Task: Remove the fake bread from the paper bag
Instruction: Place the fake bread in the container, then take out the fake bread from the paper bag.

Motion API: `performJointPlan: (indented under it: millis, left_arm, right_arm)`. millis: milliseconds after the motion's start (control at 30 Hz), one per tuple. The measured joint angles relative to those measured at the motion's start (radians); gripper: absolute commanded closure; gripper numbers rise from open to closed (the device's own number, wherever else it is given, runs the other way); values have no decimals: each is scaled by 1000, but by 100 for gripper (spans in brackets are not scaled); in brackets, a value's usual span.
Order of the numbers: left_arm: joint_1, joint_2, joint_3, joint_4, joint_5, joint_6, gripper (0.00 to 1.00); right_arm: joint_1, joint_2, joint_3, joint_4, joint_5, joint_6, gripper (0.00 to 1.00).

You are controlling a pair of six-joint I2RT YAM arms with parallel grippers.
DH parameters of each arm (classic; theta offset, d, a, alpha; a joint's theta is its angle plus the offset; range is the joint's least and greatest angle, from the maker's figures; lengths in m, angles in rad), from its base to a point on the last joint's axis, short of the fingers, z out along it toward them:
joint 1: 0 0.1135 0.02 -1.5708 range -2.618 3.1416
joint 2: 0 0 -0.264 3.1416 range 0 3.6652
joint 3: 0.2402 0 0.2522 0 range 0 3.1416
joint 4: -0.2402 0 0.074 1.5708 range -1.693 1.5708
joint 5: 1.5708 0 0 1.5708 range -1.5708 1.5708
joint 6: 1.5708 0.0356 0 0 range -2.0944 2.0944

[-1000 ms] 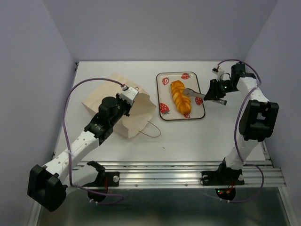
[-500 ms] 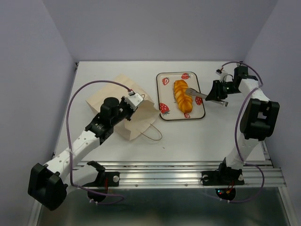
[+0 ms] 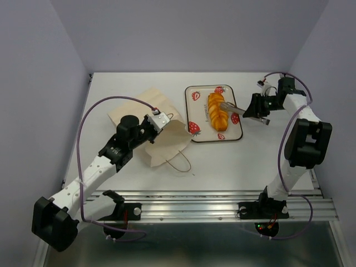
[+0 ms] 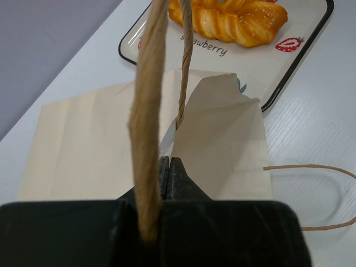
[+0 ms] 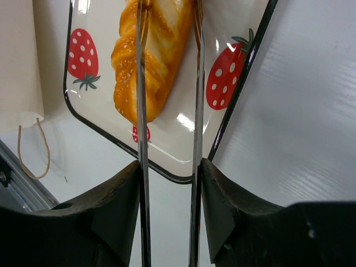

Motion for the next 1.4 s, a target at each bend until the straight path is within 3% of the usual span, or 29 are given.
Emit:
performJointPlan:
  millis: [233, 833, 1133, 1400]
  left_arm:
    - [0, -20, 0, -5, 5, 5, 100]
    - [0, -71, 0, -15, -12, -8, 100]
    - [0, -79, -8, -13, -10, -8, 100]
    - [0, -75, -13, -5, -15, -19, 100]
  right_arm:
    - [0, -23, -16, 22, 6, 17, 44]
    - [0, -104, -20, 41, 47, 71, 47]
    - [23, -441, -167, 169, 56, 216, 54]
    - [222, -666, -315, 255, 67, 351, 55]
